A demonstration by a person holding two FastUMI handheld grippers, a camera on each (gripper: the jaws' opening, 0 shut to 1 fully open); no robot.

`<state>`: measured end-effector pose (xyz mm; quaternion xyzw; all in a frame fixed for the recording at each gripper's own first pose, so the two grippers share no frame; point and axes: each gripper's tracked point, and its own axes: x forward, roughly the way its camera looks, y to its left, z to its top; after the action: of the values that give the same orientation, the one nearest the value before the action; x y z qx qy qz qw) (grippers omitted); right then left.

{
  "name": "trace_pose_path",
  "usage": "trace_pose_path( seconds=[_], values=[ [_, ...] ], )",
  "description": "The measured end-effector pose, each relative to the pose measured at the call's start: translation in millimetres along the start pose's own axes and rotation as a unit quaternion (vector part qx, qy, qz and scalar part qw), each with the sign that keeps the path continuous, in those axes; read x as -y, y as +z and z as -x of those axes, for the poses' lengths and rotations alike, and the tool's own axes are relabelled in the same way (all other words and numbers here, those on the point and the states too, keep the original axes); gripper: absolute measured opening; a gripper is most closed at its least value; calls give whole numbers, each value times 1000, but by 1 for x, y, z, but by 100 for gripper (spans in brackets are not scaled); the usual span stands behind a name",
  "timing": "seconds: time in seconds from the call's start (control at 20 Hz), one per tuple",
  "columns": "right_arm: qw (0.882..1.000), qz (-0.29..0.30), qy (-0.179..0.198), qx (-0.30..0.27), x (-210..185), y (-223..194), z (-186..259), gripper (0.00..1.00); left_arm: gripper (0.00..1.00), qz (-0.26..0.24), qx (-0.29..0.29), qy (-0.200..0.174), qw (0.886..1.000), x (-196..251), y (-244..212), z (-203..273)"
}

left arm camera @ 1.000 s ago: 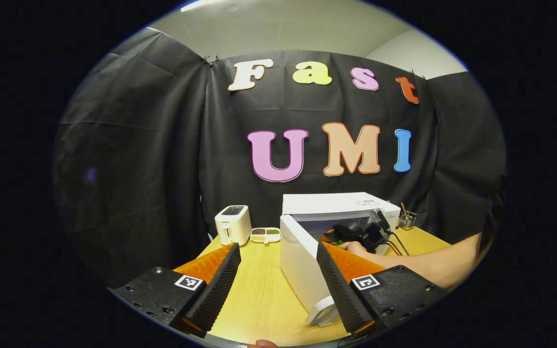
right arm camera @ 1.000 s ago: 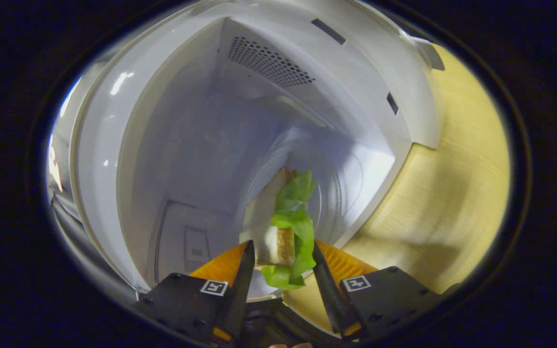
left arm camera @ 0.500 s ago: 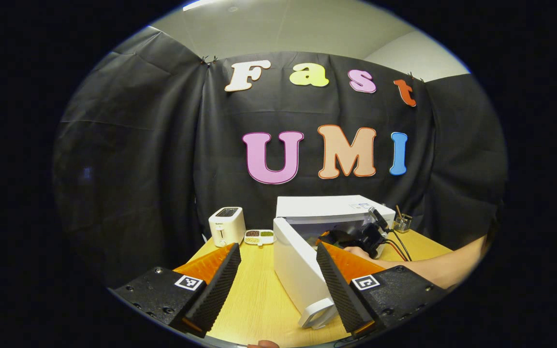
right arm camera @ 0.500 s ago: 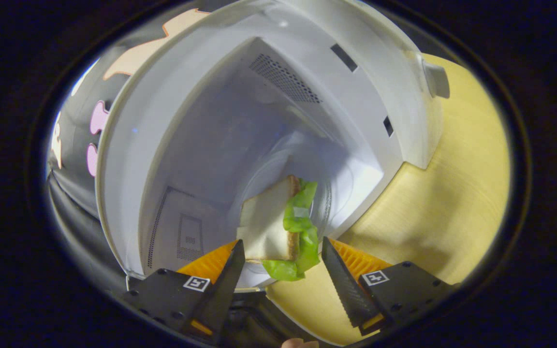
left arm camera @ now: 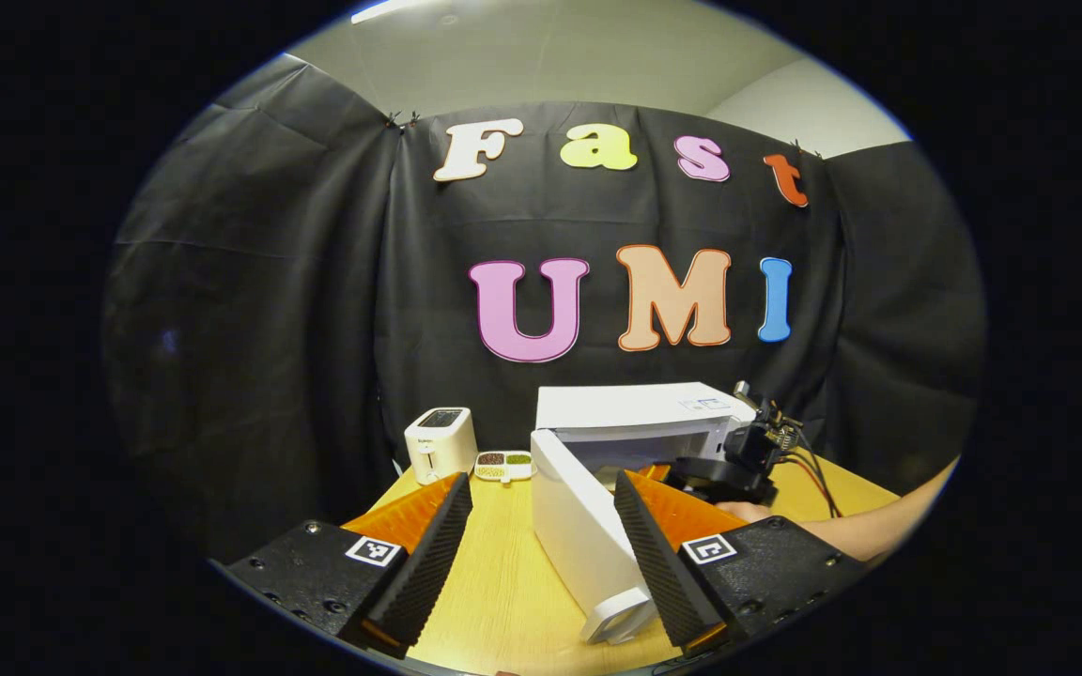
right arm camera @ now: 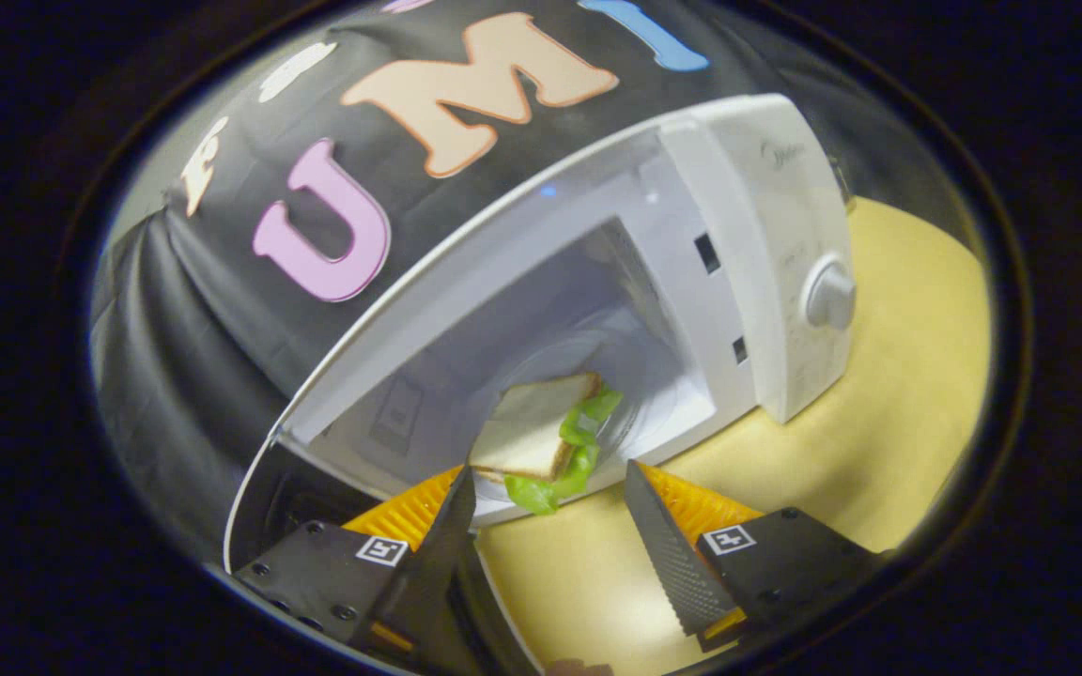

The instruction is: Open the microwave oven with the left hand, put the food in, and close the microwave oven.

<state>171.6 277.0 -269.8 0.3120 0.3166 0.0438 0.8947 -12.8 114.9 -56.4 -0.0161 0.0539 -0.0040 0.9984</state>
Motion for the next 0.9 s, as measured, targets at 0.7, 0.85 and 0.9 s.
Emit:
trace_pose_path(
  seconds=[0.7, 0.85, 0.9],
  values=[
    [970, 196, 64, 125, 6, 97, 143, 86, 3, 59, -99, 46, 992, -15, -81, 6],
    [967, 200, 73, 142, 6, 117, 159, 97, 0, 67, -144, 46, 986, -11, -121, 9],
    [966, 197, 73, 148, 7, 124, 164, 97, 1, 66, -158, 49, 984, -8, -131, 11]
  ],
)
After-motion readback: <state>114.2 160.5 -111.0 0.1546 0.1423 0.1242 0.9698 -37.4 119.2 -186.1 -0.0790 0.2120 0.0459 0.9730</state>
